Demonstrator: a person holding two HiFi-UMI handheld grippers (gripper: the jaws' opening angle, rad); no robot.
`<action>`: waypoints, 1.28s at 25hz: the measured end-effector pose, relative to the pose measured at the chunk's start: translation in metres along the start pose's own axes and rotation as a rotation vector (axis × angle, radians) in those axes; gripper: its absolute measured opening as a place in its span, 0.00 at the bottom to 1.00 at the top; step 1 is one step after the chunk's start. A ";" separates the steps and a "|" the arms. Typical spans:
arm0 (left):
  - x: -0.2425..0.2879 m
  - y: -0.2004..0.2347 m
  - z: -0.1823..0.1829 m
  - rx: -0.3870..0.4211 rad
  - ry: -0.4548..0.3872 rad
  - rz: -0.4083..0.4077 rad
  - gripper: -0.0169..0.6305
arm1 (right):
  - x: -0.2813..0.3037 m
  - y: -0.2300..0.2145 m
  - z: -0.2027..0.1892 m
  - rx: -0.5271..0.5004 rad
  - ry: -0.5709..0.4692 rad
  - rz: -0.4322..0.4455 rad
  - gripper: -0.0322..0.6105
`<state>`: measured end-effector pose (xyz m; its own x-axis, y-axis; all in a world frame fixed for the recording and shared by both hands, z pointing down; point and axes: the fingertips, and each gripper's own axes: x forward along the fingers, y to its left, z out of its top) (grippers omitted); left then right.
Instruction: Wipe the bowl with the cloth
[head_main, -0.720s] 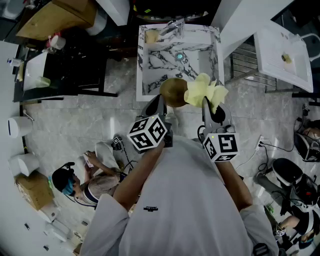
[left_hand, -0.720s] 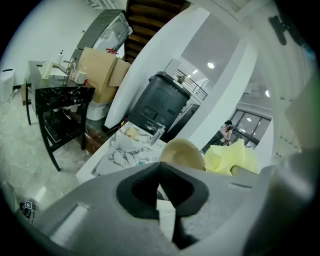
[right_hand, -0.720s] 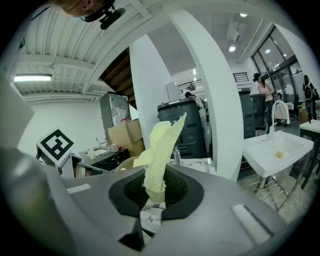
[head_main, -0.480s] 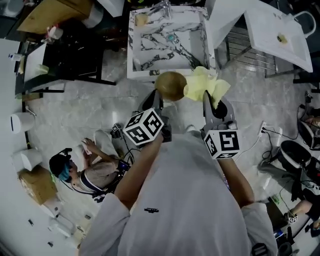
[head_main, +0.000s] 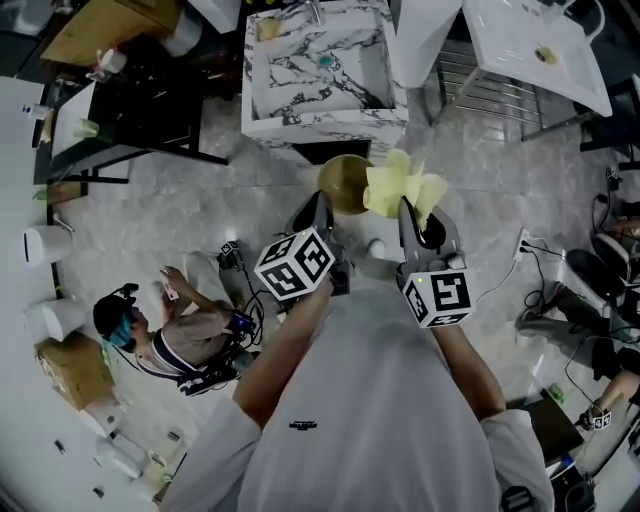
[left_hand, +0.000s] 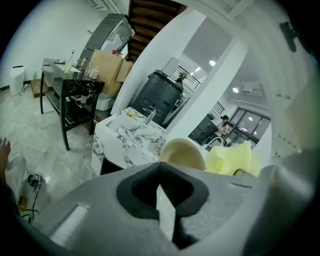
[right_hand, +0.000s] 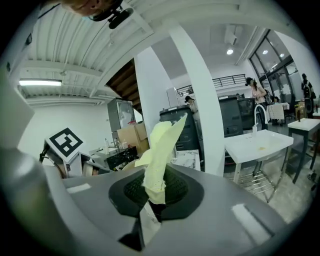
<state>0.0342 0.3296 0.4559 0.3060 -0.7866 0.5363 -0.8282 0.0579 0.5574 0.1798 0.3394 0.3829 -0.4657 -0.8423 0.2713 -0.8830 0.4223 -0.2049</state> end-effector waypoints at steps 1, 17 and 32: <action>-0.004 -0.001 -0.005 0.000 0.005 0.003 0.04 | -0.007 0.001 0.001 -0.005 -0.010 0.003 0.10; 0.063 0.011 0.051 -0.029 -0.013 -0.003 0.04 | 0.084 -0.015 0.029 -0.035 -0.026 0.047 0.10; 0.210 0.039 0.223 0.046 0.056 -0.093 0.04 | 0.293 -0.040 0.099 -0.063 -0.019 -0.051 0.10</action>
<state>-0.0385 0.0297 0.4488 0.4076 -0.7513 0.5190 -0.8150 -0.0429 0.5779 0.0849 0.0427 0.3775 -0.4190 -0.8694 0.2620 -0.9080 0.3981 -0.1310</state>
